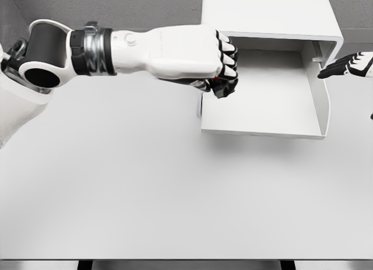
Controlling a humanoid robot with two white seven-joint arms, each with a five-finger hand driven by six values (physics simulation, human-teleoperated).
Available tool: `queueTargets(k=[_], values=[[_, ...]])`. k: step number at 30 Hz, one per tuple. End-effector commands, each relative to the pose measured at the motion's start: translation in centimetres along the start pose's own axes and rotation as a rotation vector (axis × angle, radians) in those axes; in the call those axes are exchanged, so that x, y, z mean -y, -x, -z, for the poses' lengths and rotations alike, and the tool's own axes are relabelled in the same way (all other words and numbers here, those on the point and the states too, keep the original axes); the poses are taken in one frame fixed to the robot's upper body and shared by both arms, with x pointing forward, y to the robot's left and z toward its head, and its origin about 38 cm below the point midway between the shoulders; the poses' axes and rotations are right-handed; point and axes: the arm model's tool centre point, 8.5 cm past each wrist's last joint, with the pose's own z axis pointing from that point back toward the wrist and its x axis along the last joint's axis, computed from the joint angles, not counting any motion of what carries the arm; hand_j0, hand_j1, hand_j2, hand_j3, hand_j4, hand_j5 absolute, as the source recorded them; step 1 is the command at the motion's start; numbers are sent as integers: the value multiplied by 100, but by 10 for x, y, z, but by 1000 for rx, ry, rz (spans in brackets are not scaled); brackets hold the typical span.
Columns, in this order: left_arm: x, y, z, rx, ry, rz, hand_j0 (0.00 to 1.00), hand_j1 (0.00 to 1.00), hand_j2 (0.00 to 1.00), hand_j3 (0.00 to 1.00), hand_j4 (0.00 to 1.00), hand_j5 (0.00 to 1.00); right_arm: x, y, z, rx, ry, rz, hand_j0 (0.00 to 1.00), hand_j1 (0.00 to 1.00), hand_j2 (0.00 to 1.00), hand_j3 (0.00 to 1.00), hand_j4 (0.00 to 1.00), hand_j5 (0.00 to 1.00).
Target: Slide open multi-storey tabletop storage cabinets and put open load switch and slide close multi-storey tabletop storage cabinets
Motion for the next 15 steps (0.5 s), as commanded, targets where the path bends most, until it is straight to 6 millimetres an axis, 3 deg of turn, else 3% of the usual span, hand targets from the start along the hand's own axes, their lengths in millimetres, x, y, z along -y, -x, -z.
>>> queueTargets(k=[1,5,7,9,15], values=[[2,0,15,11,-5,-6,35,35,35,35,35,35,1,1,-4,-11,3,4,100,100,100,100,100,100],[14,17,28,-23,2,-46,36,36,36,36,36,36,0,0,-5,-11,0,5,100,100,100,100,100,100],[27,18,40,-10,26,-77,36,36,36,36,36,36,-1,1,-4,-17,-7,-3,100,100,100,100,100,100],[27,17,47,-4,25,-68,36,36,36,36,36,36,-1,1,-4,-16,-10,-4,100,100,100,100,100,100],[36,22,55,-19,42,-85,36,36,36,36,36,36,-1,0,-4,-16,-8,-5,100,100,100,100,100,100]])
